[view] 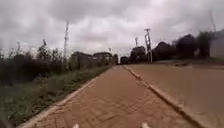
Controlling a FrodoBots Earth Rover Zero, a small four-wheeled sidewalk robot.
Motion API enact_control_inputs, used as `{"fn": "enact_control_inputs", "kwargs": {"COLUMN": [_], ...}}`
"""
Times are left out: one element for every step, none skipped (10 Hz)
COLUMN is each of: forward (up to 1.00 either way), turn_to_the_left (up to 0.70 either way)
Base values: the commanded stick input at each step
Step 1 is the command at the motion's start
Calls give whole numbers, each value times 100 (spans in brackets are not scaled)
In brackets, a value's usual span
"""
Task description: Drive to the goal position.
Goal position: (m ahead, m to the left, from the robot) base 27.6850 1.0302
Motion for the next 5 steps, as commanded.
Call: {"fn": "enact_control_inputs", "kwargs": {"forward": [70, 70, 70, 70, 70], "turn_to_the_left": [0, 0, 0, 0, 0]}}
